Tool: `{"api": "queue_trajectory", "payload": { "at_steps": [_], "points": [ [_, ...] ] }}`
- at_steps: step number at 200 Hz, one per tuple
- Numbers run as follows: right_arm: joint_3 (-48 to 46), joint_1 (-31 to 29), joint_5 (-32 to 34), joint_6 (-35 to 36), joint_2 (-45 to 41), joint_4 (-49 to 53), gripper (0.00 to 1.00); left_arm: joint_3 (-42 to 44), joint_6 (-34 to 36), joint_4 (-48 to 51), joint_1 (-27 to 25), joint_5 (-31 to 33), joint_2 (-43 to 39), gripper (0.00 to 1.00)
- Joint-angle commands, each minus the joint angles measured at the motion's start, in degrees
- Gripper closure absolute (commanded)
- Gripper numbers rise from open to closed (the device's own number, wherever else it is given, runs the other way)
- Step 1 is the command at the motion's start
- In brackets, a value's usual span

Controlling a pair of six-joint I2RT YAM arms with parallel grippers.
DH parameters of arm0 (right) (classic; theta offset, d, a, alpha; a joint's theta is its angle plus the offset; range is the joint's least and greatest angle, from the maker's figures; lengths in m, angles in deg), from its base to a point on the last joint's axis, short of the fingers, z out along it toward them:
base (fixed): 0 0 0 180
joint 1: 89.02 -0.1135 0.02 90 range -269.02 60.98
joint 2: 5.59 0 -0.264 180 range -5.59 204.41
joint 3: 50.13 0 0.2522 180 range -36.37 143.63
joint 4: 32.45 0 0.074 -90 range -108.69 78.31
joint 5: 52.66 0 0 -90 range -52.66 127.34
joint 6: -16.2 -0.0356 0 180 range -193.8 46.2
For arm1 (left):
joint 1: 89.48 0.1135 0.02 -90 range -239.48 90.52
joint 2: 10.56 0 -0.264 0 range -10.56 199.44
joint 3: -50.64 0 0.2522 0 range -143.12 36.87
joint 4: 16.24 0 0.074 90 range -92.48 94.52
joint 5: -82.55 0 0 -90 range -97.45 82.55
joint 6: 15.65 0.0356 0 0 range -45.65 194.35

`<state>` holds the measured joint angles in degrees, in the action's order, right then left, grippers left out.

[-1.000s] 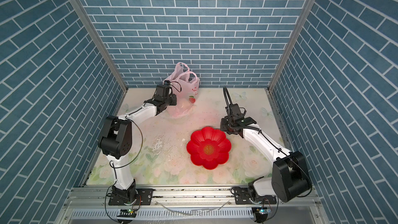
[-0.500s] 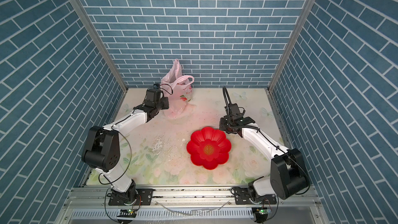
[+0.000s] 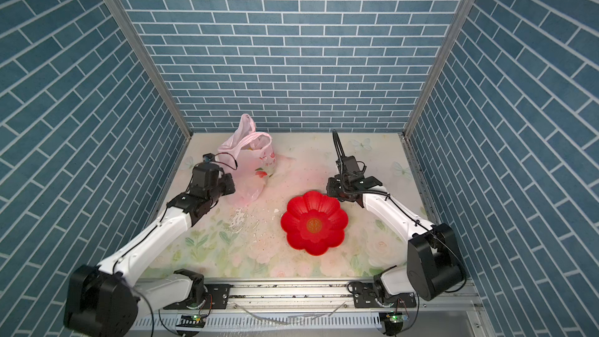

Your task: Take the fake fruits out of the plastic bag

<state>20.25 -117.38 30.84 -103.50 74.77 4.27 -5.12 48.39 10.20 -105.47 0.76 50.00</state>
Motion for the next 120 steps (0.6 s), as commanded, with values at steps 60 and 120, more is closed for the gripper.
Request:
{"api": "queue_trajectory", "payload": {
  "at_steps": [60, 120],
  "points": [
    [3.20, -3.00, -1.21, -0.08, 2.50, -1.19, 0.64, 8.97, -13.33, 5.05, -12.81, -2.05, -14.13, 1.00],
    [2.33, -3.46, 0.20, -0.56, 0.38, -0.09, 0.64, 3.48, -17.19, -9.25, -25.45, -0.77, 0.30, 1.00]
  ]
}}
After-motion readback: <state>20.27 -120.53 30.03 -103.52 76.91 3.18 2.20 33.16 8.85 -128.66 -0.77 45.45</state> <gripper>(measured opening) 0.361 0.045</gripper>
